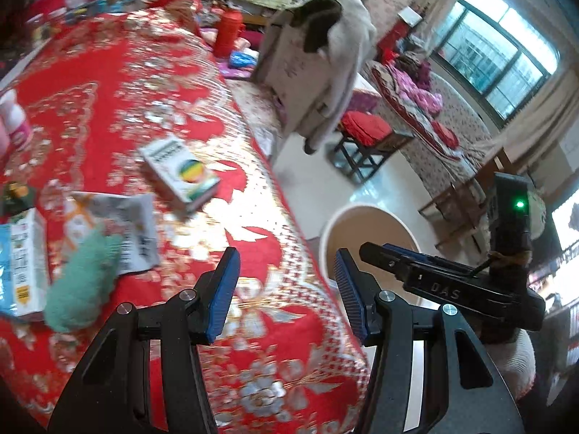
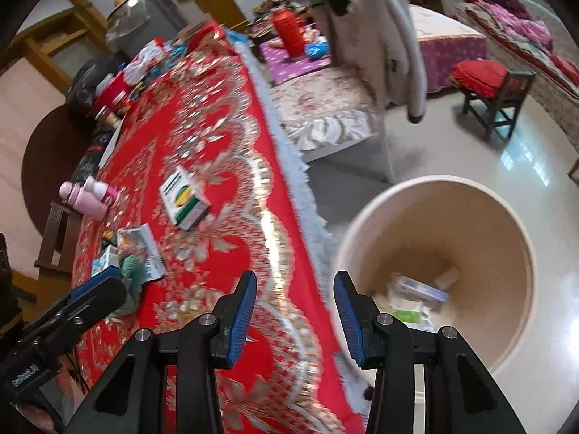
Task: Collect trash
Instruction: 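Move both open tools back over the table, then grasp the blue snack bag with left tool while right tool grasps green towel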
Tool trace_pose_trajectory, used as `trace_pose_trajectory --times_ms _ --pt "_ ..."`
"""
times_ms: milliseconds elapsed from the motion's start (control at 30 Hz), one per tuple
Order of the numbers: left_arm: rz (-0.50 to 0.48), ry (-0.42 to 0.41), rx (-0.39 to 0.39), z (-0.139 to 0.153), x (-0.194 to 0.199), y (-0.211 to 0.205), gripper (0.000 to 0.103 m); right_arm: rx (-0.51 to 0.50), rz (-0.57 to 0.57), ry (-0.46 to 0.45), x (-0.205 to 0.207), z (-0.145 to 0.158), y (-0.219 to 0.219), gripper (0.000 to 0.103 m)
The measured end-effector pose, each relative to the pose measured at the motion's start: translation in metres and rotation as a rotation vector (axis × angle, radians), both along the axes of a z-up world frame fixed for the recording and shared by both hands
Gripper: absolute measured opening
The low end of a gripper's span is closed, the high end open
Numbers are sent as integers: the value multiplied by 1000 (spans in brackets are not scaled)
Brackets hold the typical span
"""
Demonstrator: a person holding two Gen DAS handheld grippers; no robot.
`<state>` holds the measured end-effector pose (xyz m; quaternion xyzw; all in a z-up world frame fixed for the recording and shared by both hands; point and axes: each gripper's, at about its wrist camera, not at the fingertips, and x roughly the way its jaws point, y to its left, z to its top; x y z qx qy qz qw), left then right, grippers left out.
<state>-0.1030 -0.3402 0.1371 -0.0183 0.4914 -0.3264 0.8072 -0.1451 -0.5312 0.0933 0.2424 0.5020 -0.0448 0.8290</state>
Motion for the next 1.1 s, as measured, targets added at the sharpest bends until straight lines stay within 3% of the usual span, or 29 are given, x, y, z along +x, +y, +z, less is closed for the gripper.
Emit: trace_pose_trajectory --times_ms 333,533,967,1100 --pt "142 2 -15 2 19 69 52 -20 124 1 48 7 47 42" --pt "240 -13 6 7 27 106 52 21 168 -30 67 6 75 42" --pt "418 -50 55 4 37 196 52 -17 290 -41 108 12 125 43" --pt "474 -21 74 -8 44 236 52 -27 319 -27 123 7 139 43"
